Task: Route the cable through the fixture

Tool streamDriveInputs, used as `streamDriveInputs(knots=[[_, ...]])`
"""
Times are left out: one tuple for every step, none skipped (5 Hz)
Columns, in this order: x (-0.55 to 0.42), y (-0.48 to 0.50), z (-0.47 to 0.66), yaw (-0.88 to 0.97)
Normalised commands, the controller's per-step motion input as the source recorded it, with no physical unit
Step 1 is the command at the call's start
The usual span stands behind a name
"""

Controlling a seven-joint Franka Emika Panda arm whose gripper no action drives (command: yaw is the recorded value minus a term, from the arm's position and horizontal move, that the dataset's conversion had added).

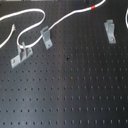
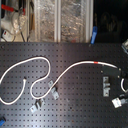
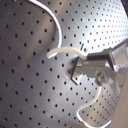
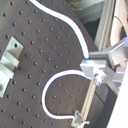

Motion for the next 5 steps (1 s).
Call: streamDriveInputs(knots=[[-0.010,0.002,0.00,0.00],[-0.017,0.008,0.00,0.00],[-0.346,0.329,0.27,-0.13],[-0.409,0.346,0.35,0.00],[-0.351,0.360,0.34,0.00]])
